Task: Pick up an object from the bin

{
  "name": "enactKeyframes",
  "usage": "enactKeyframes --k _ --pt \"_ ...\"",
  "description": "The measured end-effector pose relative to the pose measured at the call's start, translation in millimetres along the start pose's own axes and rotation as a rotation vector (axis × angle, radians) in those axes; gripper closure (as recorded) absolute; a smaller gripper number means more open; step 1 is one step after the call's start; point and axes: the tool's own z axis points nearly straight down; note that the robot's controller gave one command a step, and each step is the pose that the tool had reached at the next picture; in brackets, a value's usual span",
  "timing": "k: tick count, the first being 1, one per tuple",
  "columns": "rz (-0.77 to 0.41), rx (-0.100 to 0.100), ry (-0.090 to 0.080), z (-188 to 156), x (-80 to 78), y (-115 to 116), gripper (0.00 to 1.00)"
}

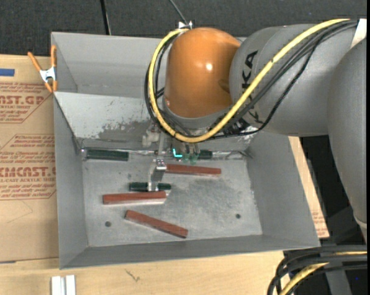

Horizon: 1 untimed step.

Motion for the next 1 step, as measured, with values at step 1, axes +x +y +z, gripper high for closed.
enactKeyframes --k 1 --pt "0.001 -0.001 -0.007 -4.1 -1.8 -0.8 0.00"
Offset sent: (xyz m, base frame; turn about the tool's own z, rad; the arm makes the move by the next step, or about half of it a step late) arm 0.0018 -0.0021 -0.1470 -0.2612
